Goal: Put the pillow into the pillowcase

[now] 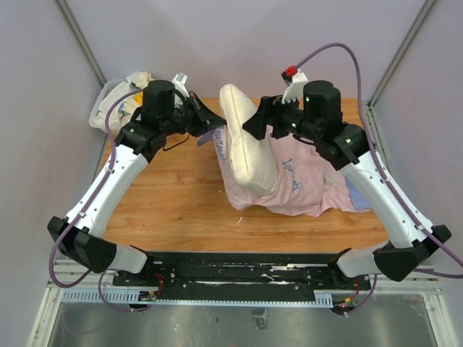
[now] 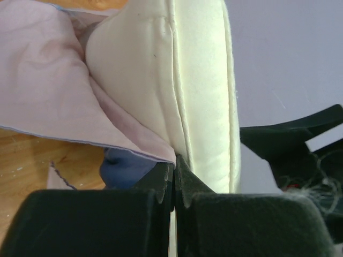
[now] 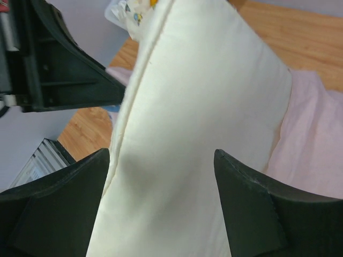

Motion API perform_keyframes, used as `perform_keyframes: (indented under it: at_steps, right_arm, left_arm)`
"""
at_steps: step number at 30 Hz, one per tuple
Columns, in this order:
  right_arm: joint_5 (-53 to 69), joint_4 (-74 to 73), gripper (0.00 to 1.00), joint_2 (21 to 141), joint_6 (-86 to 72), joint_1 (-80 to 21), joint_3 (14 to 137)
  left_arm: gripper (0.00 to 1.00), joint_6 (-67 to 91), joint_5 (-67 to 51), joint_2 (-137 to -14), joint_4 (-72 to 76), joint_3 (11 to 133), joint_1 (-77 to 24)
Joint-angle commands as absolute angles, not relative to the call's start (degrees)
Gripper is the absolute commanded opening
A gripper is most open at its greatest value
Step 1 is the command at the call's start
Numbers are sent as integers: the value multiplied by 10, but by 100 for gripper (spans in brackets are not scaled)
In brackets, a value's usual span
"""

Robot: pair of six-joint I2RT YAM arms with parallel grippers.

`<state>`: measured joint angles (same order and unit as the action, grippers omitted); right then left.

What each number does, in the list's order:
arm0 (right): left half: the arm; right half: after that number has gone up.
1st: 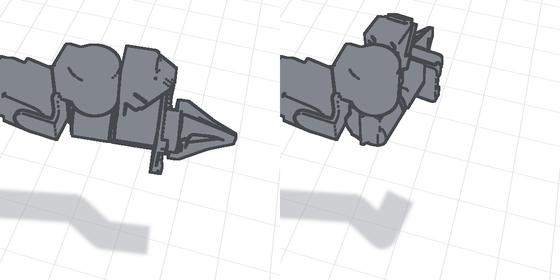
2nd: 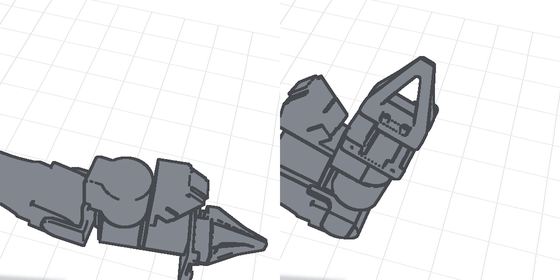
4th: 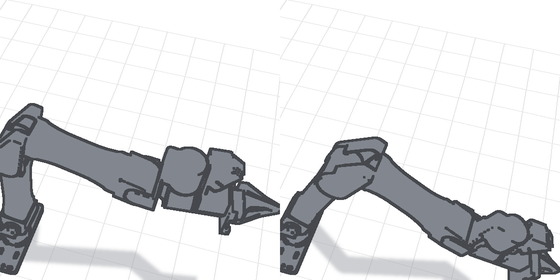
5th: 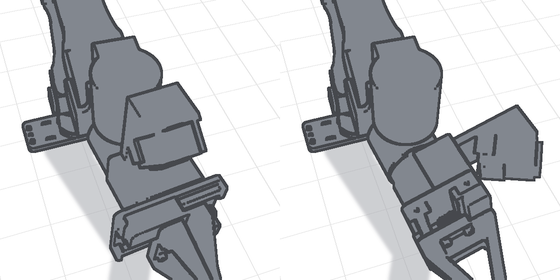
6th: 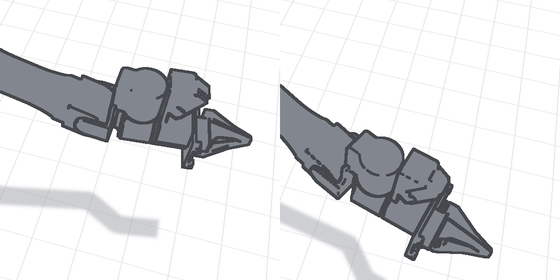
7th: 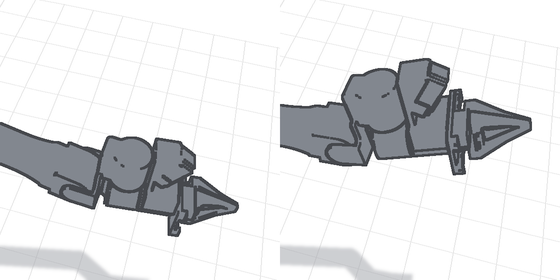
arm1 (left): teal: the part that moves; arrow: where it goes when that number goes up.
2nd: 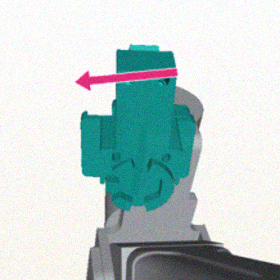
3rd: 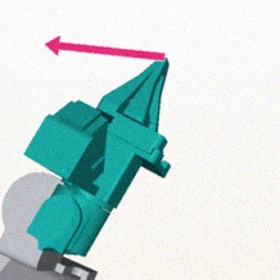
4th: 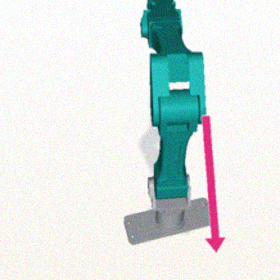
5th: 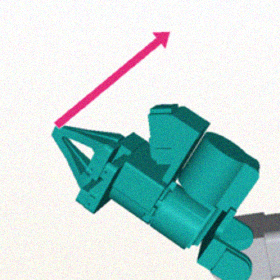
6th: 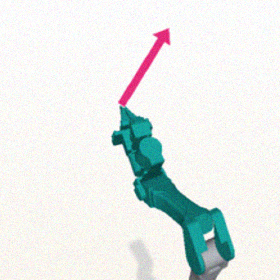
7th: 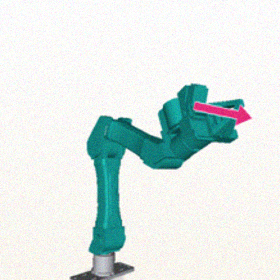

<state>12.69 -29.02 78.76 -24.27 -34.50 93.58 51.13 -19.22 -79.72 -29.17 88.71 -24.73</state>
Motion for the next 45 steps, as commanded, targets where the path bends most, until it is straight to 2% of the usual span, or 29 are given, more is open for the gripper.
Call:
perform_keyframes:
  at_steps: [1, 5, 10, 17, 23, 27, 35, 41, 42, 45]
  right_arm:
    - [164, -287, 81, 754, -224, -313, 993]
    - [151, -336, 82, 732, -221, -276, 1008]
    - [138, -390, 79, 726, -195, -239, 956]
    - [151, -354, 72, 742, -195, -237, 818]
    - [129, -341, 70, 771, -185, -237, 787]
    - [115, -341, 64, 791, -176, -237, 782]
    - [91, -351, 48, 805, -161, -237, 759]
    - [99, -351, 12, 805, -160, -238, 755]
    - [105, -351, 3, 805, -160, -237, 758]
    - [120, -353, 1, 798, -166, -237, 774]
  left_arm:
    - [0, 513, -207, -799, -251, 900, -248]
    - [0, 512, -206, -805, -250, 907, -248]
    - [0, 513, -206, -806, -250, 913, -248]
    - [0, 510, -204, -807, -256, 917, -248]
    - [0, 505, -200, -806, -265, 920, -247]
    - [0, 505, -199, -805, -268, 920, -246]
    - [0, 505, -195, -805, -270, 923, -244]
    - [0, 505, -197, -808, -274, 931, -244]
    - [0, 506, -197, -808, -274, 932, -243]
    - [0, 507, -202, -811, -279, 946, -243]
